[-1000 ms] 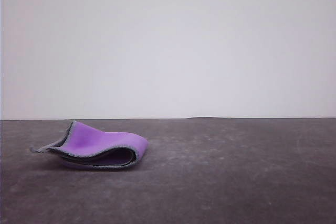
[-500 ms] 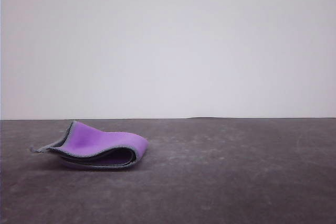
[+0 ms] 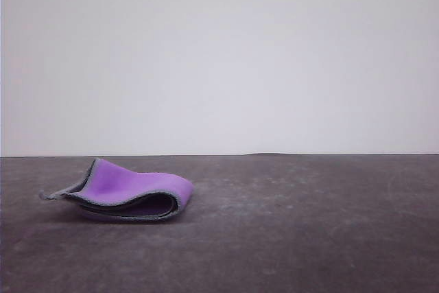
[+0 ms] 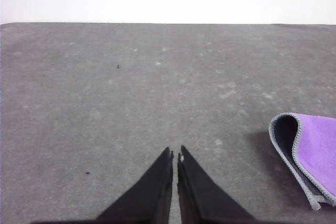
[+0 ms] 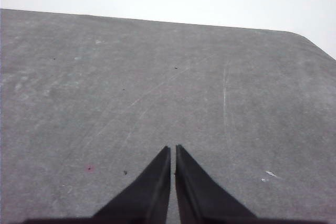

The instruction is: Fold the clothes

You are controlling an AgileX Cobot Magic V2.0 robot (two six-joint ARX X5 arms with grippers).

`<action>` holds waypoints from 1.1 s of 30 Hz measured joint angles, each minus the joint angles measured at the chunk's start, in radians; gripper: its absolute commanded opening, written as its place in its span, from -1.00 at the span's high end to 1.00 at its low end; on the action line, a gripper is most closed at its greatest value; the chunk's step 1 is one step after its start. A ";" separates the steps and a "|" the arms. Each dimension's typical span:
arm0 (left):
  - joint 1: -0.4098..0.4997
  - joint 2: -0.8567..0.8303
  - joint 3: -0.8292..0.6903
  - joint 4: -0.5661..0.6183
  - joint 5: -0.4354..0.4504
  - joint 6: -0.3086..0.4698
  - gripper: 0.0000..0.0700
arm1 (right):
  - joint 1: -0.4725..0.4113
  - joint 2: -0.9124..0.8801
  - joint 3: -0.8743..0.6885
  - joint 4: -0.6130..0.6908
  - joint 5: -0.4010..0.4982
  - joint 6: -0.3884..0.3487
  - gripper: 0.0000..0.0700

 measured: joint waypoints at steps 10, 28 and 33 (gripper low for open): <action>0.000 0.000 0.000 0.000 0.000 0.000 1.00 | 0.000 0.000 0.000 0.000 0.000 0.000 0.97; 0.000 0.000 0.000 0.000 0.000 0.000 1.00 | 0.000 0.000 0.000 0.000 0.000 0.000 0.97; 0.000 0.000 0.000 0.000 0.000 0.000 1.00 | 0.000 0.000 0.000 0.000 0.000 0.000 0.97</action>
